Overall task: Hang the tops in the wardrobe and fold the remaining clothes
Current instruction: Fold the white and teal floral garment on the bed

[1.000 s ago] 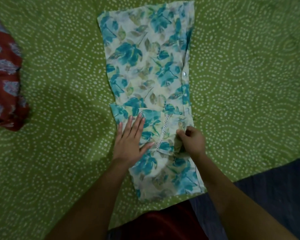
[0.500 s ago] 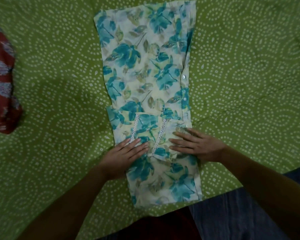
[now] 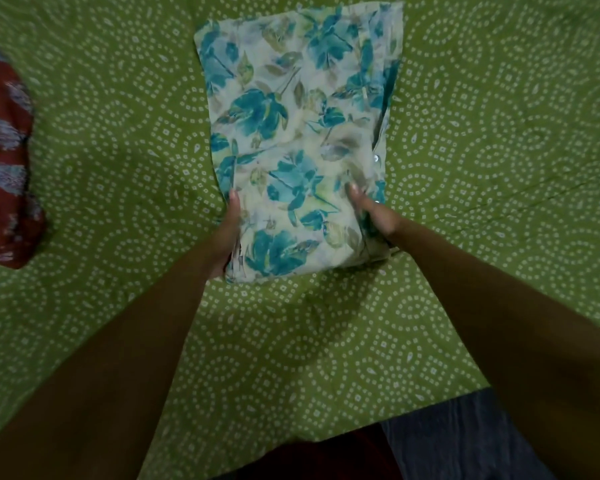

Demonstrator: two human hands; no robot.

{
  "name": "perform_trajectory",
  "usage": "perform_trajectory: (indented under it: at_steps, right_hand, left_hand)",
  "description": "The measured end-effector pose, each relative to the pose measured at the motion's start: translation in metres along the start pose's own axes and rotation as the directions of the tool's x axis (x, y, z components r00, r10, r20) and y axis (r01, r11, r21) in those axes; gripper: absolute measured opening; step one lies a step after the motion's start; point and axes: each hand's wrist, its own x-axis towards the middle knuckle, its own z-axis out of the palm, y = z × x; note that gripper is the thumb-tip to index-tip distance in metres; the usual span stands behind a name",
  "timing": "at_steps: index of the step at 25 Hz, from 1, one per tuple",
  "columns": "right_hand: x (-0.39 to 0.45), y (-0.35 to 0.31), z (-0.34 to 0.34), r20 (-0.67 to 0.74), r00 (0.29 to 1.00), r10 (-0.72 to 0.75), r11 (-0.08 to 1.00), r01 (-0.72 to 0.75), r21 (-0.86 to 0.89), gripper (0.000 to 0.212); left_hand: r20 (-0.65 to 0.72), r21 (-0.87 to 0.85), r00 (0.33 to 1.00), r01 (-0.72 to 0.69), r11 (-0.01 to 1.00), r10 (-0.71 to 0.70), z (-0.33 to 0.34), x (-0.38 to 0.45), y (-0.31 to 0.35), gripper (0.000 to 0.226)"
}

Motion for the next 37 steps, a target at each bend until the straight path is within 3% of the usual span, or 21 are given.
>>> perform_trajectory:
  at_steps: [2, 4, 7, 9, 14, 15, 17, 18, 20, 21, 22, 24, 27, 29, 30, 32, 33, 34, 35, 36, 37]
  right_hand:
    - [-0.003, 0.008, 0.004, -0.06, 0.998, -0.022, 0.995, 0.027, 0.098, 0.05]
    - [-0.012, 0.027, 0.003, -0.215, 0.976, -0.045, 0.994, 0.065, 0.084, 0.035]
    - [-0.037, 0.061, 0.003, -0.372, 0.924, -0.092, 0.988, 0.13, 0.08, 0.018]
    - [-0.058, 0.088, 0.012, -0.375, 0.925, -0.061, 0.992, 0.097, 0.08, 0.018]
    - [-0.108, 0.14, 0.047, -0.268, 0.952, 0.15, 0.985, -0.119, 0.128, 0.017]
    - [-0.11, 0.14, 0.051, -0.32, 0.941, 0.113, 0.992, -0.091, 0.083, 0.016]
    - [-0.113, 0.132, 0.048, -0.456, 0.878, -0.148, 0.967, 0.032, -0.253, 0.015]
    - [-0.111, 0.128, 0.039, -0.446, 0.823, -0.353, 0.854, 0.088, -0.513, 0.025]
    - [-0.099, 0.127, 0.009, -0.132, 0.762, -0.634, 0.338, 0.119, -0.934, 0.069]
    - [-0.09, 0.125, -0.005, 0.079, 0.767, -0.637, 0.049, 0.142, -0.989, 0.083]
    - [-0.08, 0.12, -0.013, 0.256, 0.768, -0.588, -0.178, 0.186, -0.966, 0.089]
    - [-0.057, 0.101, -0.016, 0.472, 0.746, -0.47, -0.403, 0.294, -0.867, 0.089]
    - [-0.022, 0.072, -0.023, 0.648, 0.692, -0.318, -0.537, 0.431, -0.725, 0.092]
    - [-0.009, 0.062, -0.031, 0.673, 0.692, -0.261, -0.417, 0.548, -0.725, 0.09]
    - [-0.006, 0.059, -0.033, 0.63, 0.724, -0.282, -0.236, 0.584, -0.777, 0.084]
    - [-0.011, 0.054, -0.03, 0.372, 0.862, -0.345, 0.334, 0.483, -0.809, 0.062]
    - [-0.014, 0.044, -0.024, 0.183, 0.914, -0.363, 0.596, 0.378, -0.708, 0.047]
    - [-0.014, 0.032, -0.02, 0.006, 0.939, -0.343, 0.78, 0.288, -0.556, 0.035]
    - [-0.012, 0.017, -0.019, -0.111, 0.949, -0.294, 0.89, 0.229, -0.394, 0.024]
    - [-0.005, 0.004, -0.022, -0.169, 0.957, -0.237, 0.943, 0.185, -0.275, 0.022]
    - [0.003, -0.01, -0.024, -0.177, 0.965, -0.196, 0.974, 0.171, -0.145, 0.025]
  left_hand:
    - [-0.04, 0.034, 0.999, 0.001, 0.999, 0.001, -0.007, -0.002, -0.004, 0.084]
    - [-0.176, 0.115, 0.983, -0.035, 0.993, 0.055, -0.003, -0.016, -0.024, 0.063]
    - [-0.32, 0.386, 0.886, -0.202, 0.9, 0.336, 0.004, -0.041, -0.054, 0.036]
    - [-0.353, 0.425, 0.861, -0.201, 0.883, 0.366, 0.004, -0.052, -0.065, 0.032]
    - [-0.358, 0.551, 0.904, 0.004, 0.835, 0.232, -0.02, -0.073, -0.091, 0.027]
    - [-0.38, 0.596, 0.885, 0.012, 0.803, 0.269, -0.021, -0.075, -0.092, 0.028]
    - [-0.399, 0.758, 0.799, 0.013, 0.652, 0.449, -0.022, -0.074, -0.083, 0.031]
    - [-0.292, 0.891, 0.742, -0.019, 0.454, 0.603, -0.024, -0.072, -0.076, 0.029]
    - [0.209, 0.977, 0.678, -0.175, -0.121, 0.704, -0.041, -0.064, -0.065, 0.057]
    - [0.478, 0.873, 0.653, -0.278, -0.401, 0.588, -0.053, -0.059, -0.058, 0.074]
    - [0.659, 0.721, 0.623, -0.365, -0.589, 0.422, -0.063, -0.053, -0.048, 0.082]
    - [0.802, 0.483, 0.575, -0.468, -0.74, 0.159, -0.07, -0.034, -0.025, 0.082]
    - [0.795, 0.331, 0.601, -0.538, -0.775, -0.078, -0.06, 0.003, 0.009, 0.101]
    - [0.795, 0.3, 0.589, -0.587, -0.752, -0.142, -0.059, 0.018, 0.014, 0.102]
    - [0.811, 0.326, 0.57, -0.627, -0.708, -0.131, -0.06, 0.021, 0.014, 0.094]
    - [0.791, 0.558, 0.611, -0.691, -0.459, 0.041, -0.061, 0.024, 0.006, 0.072]
    - [0.667, 0.745, 0.717, -0.648, -0.16, 0.201, -0.053, 0.022, 0.006, 0.062]
    - [0.41, 0.807, 0.847, -0.51, 0.299, 0.339, -0.037, 0.018, 0.011, 0.054]
    - [0.15, 0.655, 0.923, -0.36, 0.664, 0.353, -0.026, 0.017, 0.022, 0.045]
    - [-0.032, 0.37, 0.968, -0.219, 0.903, 0.247, -0.019, 0.019, 0.035, 0.035]
    - [-0.081, 0.177, 0.988, -0.116, 0.977, 0.132, -0.018, 0.022, 0.05, 0.036]
